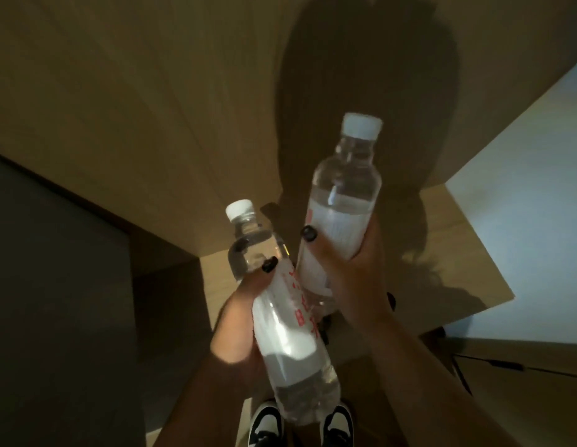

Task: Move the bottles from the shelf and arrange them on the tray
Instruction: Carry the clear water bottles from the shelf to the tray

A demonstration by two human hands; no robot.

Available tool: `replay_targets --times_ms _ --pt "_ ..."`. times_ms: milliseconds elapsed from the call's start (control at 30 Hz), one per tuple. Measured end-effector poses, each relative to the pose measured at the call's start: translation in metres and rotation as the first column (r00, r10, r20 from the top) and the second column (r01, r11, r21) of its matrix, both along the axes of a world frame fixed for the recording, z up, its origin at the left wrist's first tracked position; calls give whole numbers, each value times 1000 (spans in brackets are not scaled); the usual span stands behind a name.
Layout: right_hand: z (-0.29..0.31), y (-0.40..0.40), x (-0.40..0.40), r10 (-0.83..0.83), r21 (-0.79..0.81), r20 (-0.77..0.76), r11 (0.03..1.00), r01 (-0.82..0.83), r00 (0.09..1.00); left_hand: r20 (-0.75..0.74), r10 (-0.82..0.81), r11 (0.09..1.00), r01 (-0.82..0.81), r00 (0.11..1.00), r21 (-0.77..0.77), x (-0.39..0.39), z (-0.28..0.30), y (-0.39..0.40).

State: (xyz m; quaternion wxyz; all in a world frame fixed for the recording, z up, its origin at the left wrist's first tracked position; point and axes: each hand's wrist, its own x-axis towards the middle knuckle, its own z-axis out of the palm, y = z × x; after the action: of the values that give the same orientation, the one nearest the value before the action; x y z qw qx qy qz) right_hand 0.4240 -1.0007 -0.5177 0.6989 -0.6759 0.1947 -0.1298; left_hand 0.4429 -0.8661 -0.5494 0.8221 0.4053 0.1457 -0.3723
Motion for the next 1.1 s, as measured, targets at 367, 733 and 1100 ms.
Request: replay_targets --times_ms 367,733,1100 --pt "12 -8 -27 -113 193 -139 971 139 984 14 152 983 -152 988 106 -8 35 26" --pt "115 -13 -86 -10 47 -140 999 17 990 69 15 1000 -16 997 3 -42 140 24" --pt "198 3 -144 -127 96 -97 986 136 987 127 -95 995 97 987 -11 -75 228 33"
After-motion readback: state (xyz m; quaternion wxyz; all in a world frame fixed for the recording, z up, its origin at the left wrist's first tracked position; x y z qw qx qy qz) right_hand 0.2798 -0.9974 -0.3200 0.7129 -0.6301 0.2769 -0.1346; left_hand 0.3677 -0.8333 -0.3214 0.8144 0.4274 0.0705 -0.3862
